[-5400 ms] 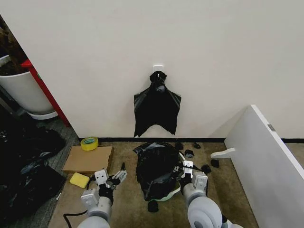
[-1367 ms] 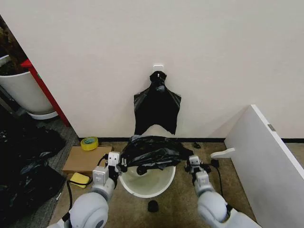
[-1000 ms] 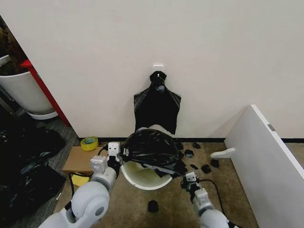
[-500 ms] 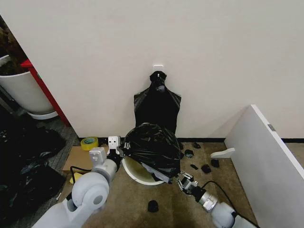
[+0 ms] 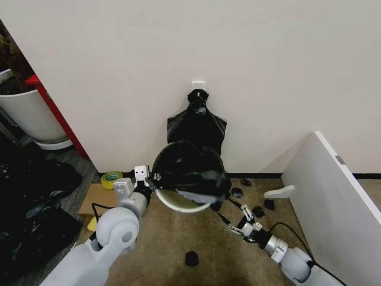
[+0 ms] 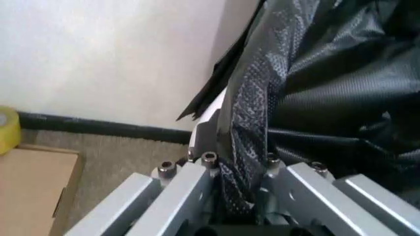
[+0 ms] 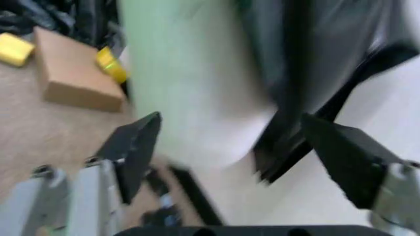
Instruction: Place the garbage bag over the trash bin.
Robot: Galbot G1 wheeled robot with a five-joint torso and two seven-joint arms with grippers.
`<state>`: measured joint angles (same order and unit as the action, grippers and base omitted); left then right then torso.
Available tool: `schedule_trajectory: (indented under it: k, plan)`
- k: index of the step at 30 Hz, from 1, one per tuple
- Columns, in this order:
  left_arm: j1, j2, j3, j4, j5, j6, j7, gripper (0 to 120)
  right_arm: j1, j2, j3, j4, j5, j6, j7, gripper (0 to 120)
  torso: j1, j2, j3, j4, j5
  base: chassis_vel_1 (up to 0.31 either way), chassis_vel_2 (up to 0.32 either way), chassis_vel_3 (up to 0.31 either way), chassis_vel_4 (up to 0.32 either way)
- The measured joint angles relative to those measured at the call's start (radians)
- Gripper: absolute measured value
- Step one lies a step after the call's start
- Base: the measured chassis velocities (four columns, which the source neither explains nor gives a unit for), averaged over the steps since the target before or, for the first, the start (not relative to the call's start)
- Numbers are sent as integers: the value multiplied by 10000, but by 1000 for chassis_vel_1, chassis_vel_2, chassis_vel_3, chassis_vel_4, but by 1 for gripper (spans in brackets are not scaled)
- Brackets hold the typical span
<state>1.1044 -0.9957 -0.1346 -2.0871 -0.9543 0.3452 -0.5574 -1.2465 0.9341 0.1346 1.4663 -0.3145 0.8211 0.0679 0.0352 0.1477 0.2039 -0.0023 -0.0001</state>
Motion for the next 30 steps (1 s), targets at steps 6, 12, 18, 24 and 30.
schedule_trajectory:
  k: [6,12,18,24,30]
  plan:
    - [-47,-39,-11,274,2,-7,-19,0,-641,-170,263,977,-798,7,1181,98,-1,0,0,-2,0,0,0,0,0]
    - [10,-92,-12,308,4,-5,-43,0,-786,53,269,1298,-1057,13,1335,81,-1,0,-1,0,1,0,0,0,0]
    - [179,-129,1,175,9,25,-83,0,-602,372,7,1232,-1484,187,1315,56,-1,0,-1,-2,2,0,0,0,0]
    - [338,-48,-26,69,23,32,-95,0,-448,446,-109,1251,-1437,130,1170,35,-1,0,-1,-1,0,0,0,0,0]
    - [372,-81,0,67,60,40,-109,0,-404,419,-117,1305,-1206,86,919,14,-1,0,-1,-2,1,0,0,0,0]
